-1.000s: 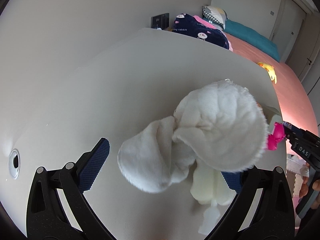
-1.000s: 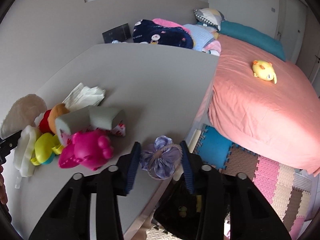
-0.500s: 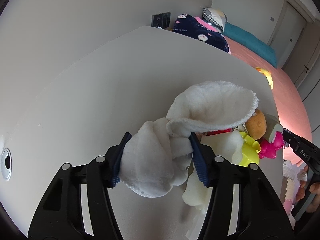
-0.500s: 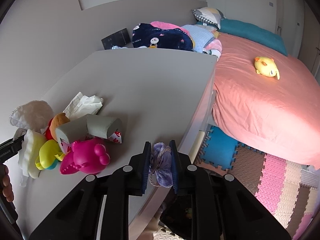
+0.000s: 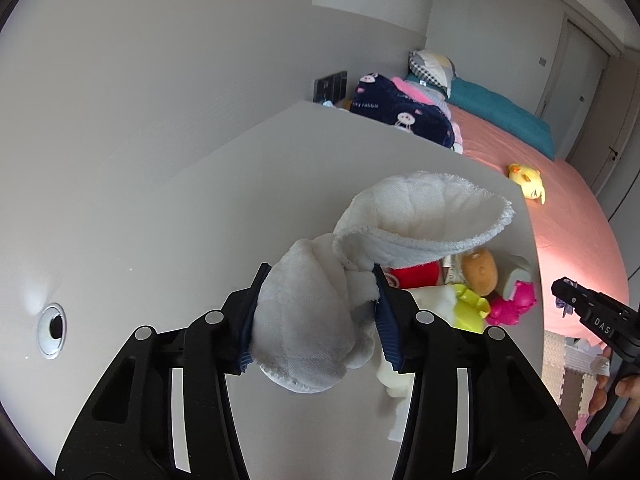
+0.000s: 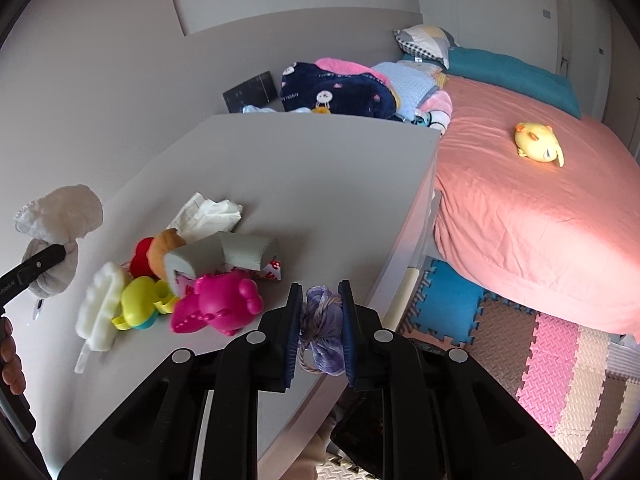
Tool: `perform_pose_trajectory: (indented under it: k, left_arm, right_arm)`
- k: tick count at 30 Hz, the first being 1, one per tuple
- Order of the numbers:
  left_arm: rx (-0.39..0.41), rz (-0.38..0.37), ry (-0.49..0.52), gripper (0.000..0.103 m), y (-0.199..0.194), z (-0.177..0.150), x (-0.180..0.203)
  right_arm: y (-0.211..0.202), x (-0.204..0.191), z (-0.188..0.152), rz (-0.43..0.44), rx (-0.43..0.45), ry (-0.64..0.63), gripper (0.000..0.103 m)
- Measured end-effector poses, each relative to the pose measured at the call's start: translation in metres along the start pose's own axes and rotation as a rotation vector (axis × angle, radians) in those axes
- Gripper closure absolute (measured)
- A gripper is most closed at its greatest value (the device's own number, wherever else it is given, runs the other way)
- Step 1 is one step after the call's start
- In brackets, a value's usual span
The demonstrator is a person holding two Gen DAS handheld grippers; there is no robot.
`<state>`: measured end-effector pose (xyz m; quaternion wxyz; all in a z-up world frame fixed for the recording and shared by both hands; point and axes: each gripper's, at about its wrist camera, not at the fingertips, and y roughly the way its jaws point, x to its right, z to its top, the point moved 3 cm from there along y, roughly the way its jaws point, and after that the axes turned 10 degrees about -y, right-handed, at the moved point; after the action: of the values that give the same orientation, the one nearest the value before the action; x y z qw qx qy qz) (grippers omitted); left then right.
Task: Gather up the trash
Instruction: 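Carry the towel and flower clip over the black bin and release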
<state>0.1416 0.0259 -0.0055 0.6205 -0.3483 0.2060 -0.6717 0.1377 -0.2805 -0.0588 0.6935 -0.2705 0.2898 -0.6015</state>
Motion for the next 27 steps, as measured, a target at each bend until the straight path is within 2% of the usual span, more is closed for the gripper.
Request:
perform_pose_trajectory:
  k: [12,27]
  left_arm:
    - [0.026,-0.034,0.044,0.055,-0.033,-0.016,0.041]
    - [-0.002,-0.114,0.153,0.054,-0.035,-0.051,0.119]
  right_arm:
    - [-0.050,0.011,-0.015,0.002,0.056,0.004,0.083]
    - [-0.103,0.044,-0.051,-0.033,0.091,0.030,0.083]
